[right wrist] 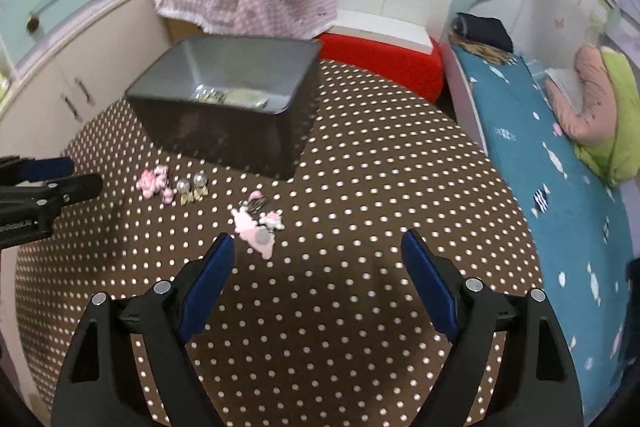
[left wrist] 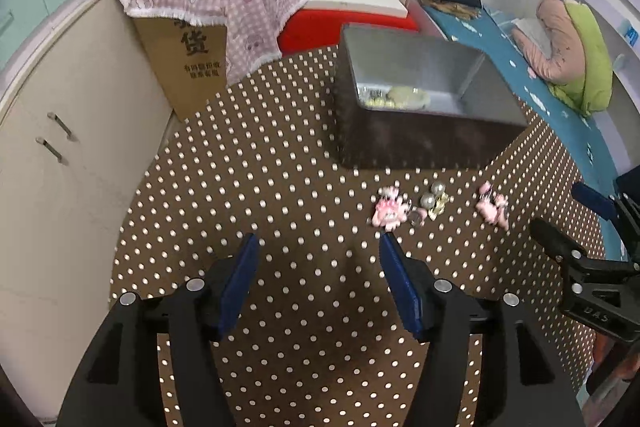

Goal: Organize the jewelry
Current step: 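Withdraw both open grippers from the box toward the remaining charms, then lower the right gripper onto a pink charm and close it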

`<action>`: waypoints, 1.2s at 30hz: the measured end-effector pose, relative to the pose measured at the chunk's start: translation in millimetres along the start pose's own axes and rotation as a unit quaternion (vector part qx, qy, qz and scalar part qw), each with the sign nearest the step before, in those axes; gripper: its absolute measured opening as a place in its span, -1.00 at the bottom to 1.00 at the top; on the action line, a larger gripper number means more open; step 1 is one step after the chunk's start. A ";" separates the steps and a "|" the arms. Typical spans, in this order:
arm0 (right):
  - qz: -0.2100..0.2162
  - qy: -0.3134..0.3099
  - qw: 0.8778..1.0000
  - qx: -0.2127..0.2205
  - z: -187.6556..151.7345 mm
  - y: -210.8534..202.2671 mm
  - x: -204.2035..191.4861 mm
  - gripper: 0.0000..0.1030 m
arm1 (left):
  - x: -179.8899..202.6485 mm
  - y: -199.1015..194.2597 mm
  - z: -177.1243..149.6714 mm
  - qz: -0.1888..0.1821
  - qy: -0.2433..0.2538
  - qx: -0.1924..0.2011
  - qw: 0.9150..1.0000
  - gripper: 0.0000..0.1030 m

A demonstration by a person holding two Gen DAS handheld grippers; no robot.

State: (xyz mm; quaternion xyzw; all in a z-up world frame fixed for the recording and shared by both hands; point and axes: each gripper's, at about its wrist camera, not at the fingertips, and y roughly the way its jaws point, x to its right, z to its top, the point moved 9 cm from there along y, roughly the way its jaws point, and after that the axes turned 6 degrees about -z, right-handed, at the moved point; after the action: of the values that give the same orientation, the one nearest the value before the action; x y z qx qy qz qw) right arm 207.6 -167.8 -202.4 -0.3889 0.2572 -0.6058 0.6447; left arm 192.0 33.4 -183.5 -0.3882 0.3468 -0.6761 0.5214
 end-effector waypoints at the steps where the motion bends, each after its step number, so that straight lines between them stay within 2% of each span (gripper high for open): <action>1: 0.000 -0.008 1.000 0.000 1.6 2.7 -3.1 0.59 | -0.1 2.5 -1.7 -0.002 0.001 -0.003 1.000 0.17; 3: -0.003 -0.028 1.000 -0.001 0.9 9.6 -10.2 0.58 | -0.3 7.4 -5.3 -0.006 0.002 -0.010 1.000 0.17; 8: 0.014 -0.045 0.999 -0.026 -1.1 29.6 -19.0 0.17 | -2.2 18.7 -11.0 -0.015 -0.002 -0.026 1.000 0.17; 9: 0.019 -0.041 0.999 -0.022 0.8 30.1 -19.6 0.15 | -1.8 20.1 -11.0 -0.018 -0.002 -0.028 0.999 0.17; 15: 0.053 -0.045 0.997 -0.022 8.4 31.8 -27.3 -0.29 | -1.7 27.4 -10.1 -0.024 0.002 -0.035 0.999 0.23; 18: 0.056 -0.052 0.997 -0.018 9.4 30.7 -29.5 -0.33 | -0.4 28.5 -9.9 -0.027 0.003 -0.034 0.999 0.27; 20: 0.072 -0.044 0.996 -0.021 6.4 30.4 -30.2 -0.44 | 1.0 28.8 -8.9 -0.033 0.003 -0.035 0.999 0.27; 24: 0.072 -0.034 0.997 -0.019 2.9 27.9 -26.6 -0.44 | 3.6 29.3 -6.7 -0.039 0.003 -0.034 0.999 0.27; 33: 0.061 -0.006 0.998 -0.016 -7.3 24.6 -1.6 -0.46 | 12.2 38.6 5.4 -0.026 0.024 -0.024 0.999 0.27; 36: 0.063 0.003 0.998 -0.012 -3.3 22.2 8.2 -0.66 | 14.5 41.5 9.9 -0.023 0.028 -0.023 0.999 0.27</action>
State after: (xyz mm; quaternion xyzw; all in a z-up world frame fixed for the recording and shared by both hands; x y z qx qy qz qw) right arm 218.9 -177.3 -221.2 -0.3776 0.2904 -0.5622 0.6761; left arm 216.6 9.7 -212.9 -0.3891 0.3675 -0.6905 0.4866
